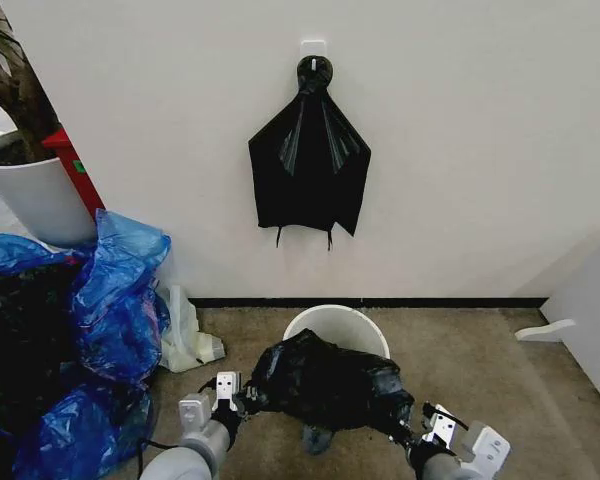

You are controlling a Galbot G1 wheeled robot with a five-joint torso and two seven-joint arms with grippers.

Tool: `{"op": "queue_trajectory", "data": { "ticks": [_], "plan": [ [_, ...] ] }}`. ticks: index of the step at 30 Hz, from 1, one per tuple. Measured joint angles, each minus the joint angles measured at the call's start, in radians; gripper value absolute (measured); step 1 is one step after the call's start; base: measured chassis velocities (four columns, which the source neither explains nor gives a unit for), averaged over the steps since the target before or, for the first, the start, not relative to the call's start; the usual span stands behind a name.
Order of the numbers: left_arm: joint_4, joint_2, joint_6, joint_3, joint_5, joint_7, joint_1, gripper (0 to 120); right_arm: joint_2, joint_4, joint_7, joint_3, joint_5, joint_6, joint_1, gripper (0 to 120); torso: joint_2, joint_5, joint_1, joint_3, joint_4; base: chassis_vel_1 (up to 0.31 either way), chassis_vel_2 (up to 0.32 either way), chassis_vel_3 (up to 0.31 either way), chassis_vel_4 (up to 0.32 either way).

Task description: Place the garbage bag over the trash bin.

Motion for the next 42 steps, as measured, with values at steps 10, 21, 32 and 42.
{"op": "queue_trajectory", "data": {
  "ticks": [10, 21, 32, 42],
  "plan": [
    [0.12, -0.076, -0.075, 0.062, 0.067, 0.024, -0.118, 0, -0.006, -0.11, -0.099, 0.041, -0.067, 0.014, 0.041, 0, 0.0, 0.0002, 0.0, 0.0, -0.0003, 0.0, 0.0, 0.0, 0.0],
    [0.208, -0.118, -0.106, 0.093, 0.098, 0.049, -0.15, 0, -0.004, -0.2, -0.234, 0.055, -0.145, 0.02, 0.085, 0, 0.0, 0.0003, 0.0, 0.0, -0.0002, 0.0, 0.0, 0.0, 0.0],
    [0.3, -0.151, -0.105, 0.101, 0.095, 0.081, -0.217, 0, 0.002, -0.266, -0.35, 0.065, -0.225, -0.003, 0.125, 0, 0.0, 0.0001, 0.0, 0.0, -0.0001, 0.0, 0.0, 0.0, 0.0],
    [0.359, -0.171, -0.1, 0.098, 0.093, 0.127, -0.235, 0, -0.004, -0.325, -0.427, 0.076, -0.257, -0.061, 0.174, 0, 0.0, 0.0001, 0.0, 0.0, -0.0001, 0.0, 0.0, 0.0, 0.0]
  ]
}}
